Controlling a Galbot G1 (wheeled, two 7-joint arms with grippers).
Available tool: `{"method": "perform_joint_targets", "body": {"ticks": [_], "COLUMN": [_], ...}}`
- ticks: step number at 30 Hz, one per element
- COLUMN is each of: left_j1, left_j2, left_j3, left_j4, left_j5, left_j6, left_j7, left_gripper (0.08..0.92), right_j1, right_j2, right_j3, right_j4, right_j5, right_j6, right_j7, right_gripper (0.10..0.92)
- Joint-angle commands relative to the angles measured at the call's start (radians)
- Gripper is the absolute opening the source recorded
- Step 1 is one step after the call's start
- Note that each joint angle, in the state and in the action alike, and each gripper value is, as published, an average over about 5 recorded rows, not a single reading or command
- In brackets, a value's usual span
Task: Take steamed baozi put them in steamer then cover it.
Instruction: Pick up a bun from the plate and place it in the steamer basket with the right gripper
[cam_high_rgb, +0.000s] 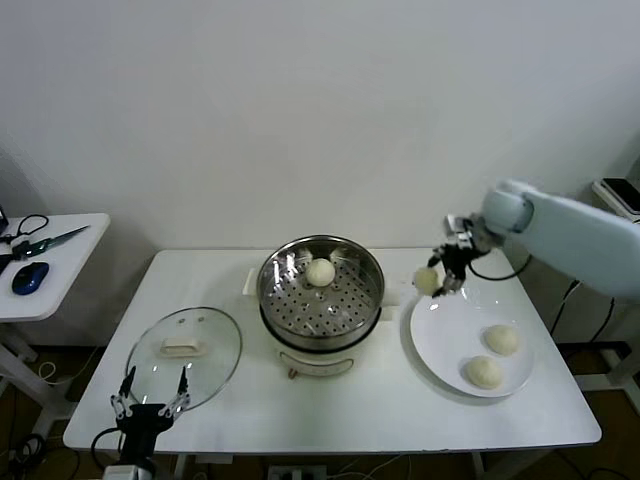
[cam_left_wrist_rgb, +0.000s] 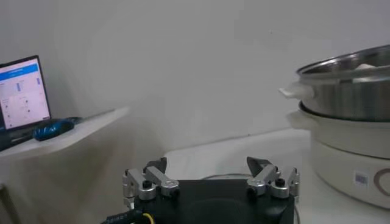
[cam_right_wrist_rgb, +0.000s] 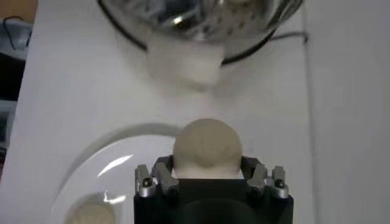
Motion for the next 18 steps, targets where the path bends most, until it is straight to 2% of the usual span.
{"method": "perform_joint_targets", "body": {"ticks": [1, 9, 18], "left_j1": [0.017, 0.032, 0.038], "left_j2": [0.002, 0.001, 0.003], "left_j3": [0.003, 0.009, 0.005], "left_j4": [-0.052, -0.071, -0.056], "left_j5": [-0.005, -0.006, -0.005], "left_j6": [0.002, -0.001, -0.007], "left_j7": [-0.001, 0.000, 0.000], "left_gripper": [0.823, 0.823, 0.823], "right_j1": [0.290, 0.190, 0.034], "right_j2": [0.200, 0.422, 0.562], "right_j3": [-0.172, -0.149, -0.164], "right_j4": [0.042, -0.006, -0.122], "right_j5": [0.345, 0.355, 0.307], "right_j6": [-0.055, -0.104, -0.111], "right_j7": [0.073, 0.138, 0.155], "right_gripper": [0.704, 0.704, 0.705]}}
